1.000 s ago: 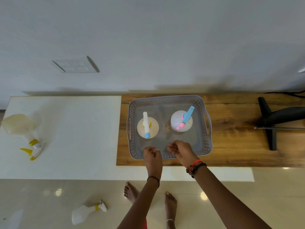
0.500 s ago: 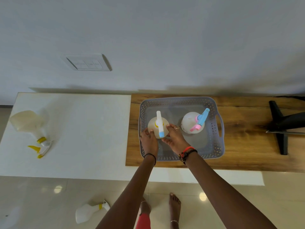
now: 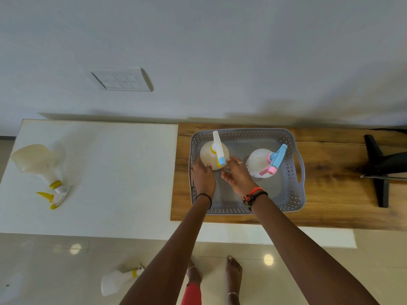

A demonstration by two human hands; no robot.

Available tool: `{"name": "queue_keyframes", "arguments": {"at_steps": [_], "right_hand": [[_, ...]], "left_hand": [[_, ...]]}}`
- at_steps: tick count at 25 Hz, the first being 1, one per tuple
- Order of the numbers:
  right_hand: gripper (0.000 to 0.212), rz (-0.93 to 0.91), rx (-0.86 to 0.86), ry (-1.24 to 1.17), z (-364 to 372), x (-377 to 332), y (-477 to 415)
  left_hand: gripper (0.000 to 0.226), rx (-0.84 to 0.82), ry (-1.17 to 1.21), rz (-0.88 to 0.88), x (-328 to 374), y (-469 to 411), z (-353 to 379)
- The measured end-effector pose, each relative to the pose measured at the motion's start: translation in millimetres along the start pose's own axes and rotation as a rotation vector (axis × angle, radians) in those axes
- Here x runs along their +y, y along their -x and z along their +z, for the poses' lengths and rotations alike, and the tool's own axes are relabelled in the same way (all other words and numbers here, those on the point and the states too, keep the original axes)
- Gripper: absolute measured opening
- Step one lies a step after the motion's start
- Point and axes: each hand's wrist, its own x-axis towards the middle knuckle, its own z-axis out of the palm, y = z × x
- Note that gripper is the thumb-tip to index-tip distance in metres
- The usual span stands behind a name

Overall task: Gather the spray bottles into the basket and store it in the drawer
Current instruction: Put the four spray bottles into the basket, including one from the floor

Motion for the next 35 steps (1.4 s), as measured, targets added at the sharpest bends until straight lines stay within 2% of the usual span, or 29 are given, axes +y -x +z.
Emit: {"name": "queue_keyframes", "arguments": {"at_steps": [2,7,10,13,17,22,32,35], "right_hand": [[0.009,0.048,0.066,-0.063,-11.0,6.5,4.4],[0.023,0.134,0.236,-0.225,-66.0,27.4,15.8],[0.016,0.069,0.332,-0.268,-94.3,19.2,20.2],[0.016,-0.015,0.296,-0.178,-110.2,-6.2,20.0],[0.041,-0.041,0.123,-0.079,-119.4,-29.2,11.3],[0.042,-0.108,0.047,-0.054,-117.1,-42.2,-0.6],[0.039,-0.113,0.087,-0.005,-109.4,-56.4,-10.9],[0.027,-0.071,0.186,0.021,-110.2,-51.4,-0.2]], "left_hand": [[0.047,0.03,0.018,-0.051,-9.6,12.3,5.5],[0.032,-0.02,0.075,-0.207,-37.0,44.9,34.9],[0.033,-0.125,0.132,-0.244,-37.2,48.7,58.7],[0.044,-0.23,0.149,-0.22,-20.1,47.5,79.2],[0.05,-0.297,0.11,-0.154,-3.3,37.5,100.1],[0.049,-0.292,0.056,-0.082,4.7,29.1,109.6],[0.052,-0.267,0.009,-0.041,18.0,19.2,110.8],[0.052,-0.25,-0.026,-0.1,15.0,27.7,104.8]]}}
